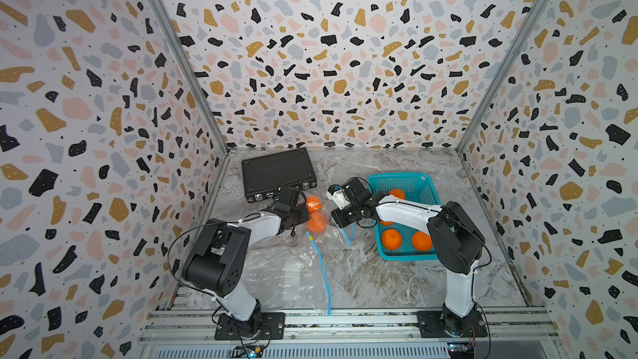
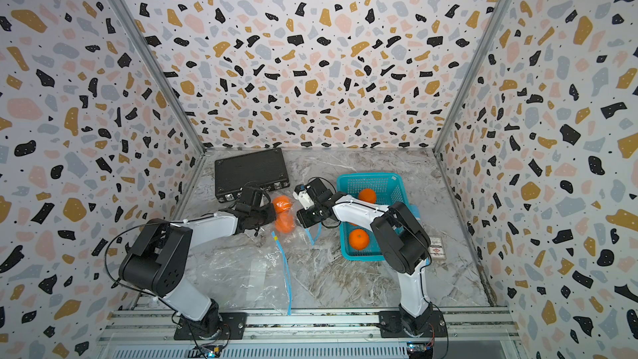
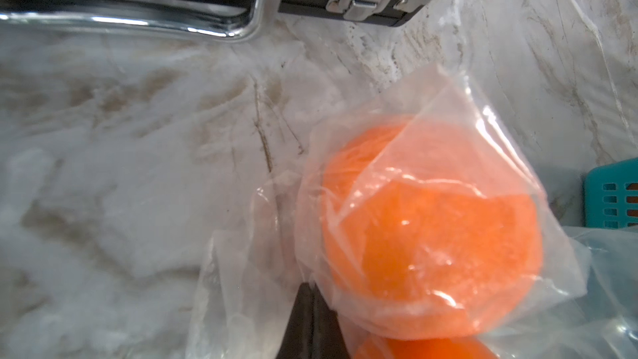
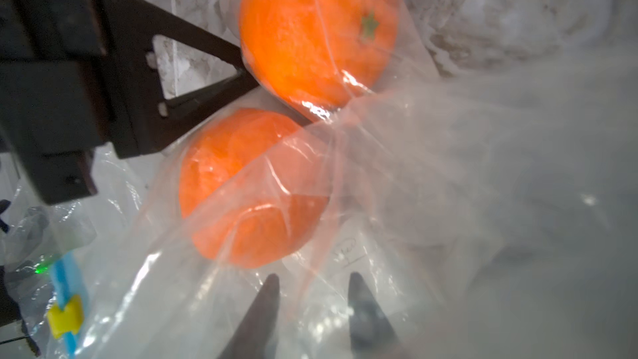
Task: Open the zip-top bag and take out the orange
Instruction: Pick up the orange from the zipper food storage bag.
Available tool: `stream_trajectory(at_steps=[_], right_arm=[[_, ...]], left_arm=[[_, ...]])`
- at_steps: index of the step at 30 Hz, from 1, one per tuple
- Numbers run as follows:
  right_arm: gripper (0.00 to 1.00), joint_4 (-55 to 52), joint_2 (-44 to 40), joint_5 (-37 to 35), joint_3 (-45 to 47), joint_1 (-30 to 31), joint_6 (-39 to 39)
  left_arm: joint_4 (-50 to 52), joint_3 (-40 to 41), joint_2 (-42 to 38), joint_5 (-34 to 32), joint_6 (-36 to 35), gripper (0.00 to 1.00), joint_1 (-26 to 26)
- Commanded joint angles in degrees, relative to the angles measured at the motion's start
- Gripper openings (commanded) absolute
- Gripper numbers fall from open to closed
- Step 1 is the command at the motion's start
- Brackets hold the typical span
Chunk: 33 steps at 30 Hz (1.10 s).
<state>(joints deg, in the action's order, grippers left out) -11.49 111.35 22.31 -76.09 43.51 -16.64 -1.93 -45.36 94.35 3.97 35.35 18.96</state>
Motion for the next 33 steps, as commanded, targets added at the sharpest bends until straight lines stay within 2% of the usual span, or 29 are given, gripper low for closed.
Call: stream_trajectory(at_steps=[1,4,7,8,12,16,19,26,33], right_arm=[[0.50,8.61,-2.60,4.16,2.23,0.09,0.25],[0.56,10.92,-3.30,6.85,3.06,0.04,-1.04],[0.68,12.87,-2.14,6.88,3.36,0.00,-1.98],[0.69,12.75,-1.04,7.34,2.59,0.00,-2.01],[0.72,12.46,4.02,11.30,-2.16,0.08,-3.39],[0.75,7.36,8.06,11.22,-5.12,0.92,-3.66],[0.76,8.67,6.56,11.14,-1.64,1.48,-4.35],[0.77,2.35,-0.66,3.72,1.49,3.24,-0.92],[0.78,2.12,2.56,6.03,-0.25,3.84,-1.94]], left_arm=[[-1.23,-0.06,2.17,0.27,-0.51,0.00,0.55],[-1.62,-0.16,3.17,0.32,-0.48,0.00,0.80],[-2.35,-0.25,3.39,1.04,-0.15,0.00,1.07],[-2.42,-0.33,3.39,1.05,-0.17,0.00,1.32],[-2.45,-1.03,4.34,0.78,-0.14,0.00,2.64],[-2.83,-1.11,5.46,0.73,-0.10,0.00,3.28],[-1.90,-1.26,5.50,-0.58,-0.47,0.00,3.34],[-0.70,-1.67,5.65,-2.38,-0.81,0.00,3.28],[0.35,-1.34,5.17,-3.74,-0.97,0.00,3.28]])
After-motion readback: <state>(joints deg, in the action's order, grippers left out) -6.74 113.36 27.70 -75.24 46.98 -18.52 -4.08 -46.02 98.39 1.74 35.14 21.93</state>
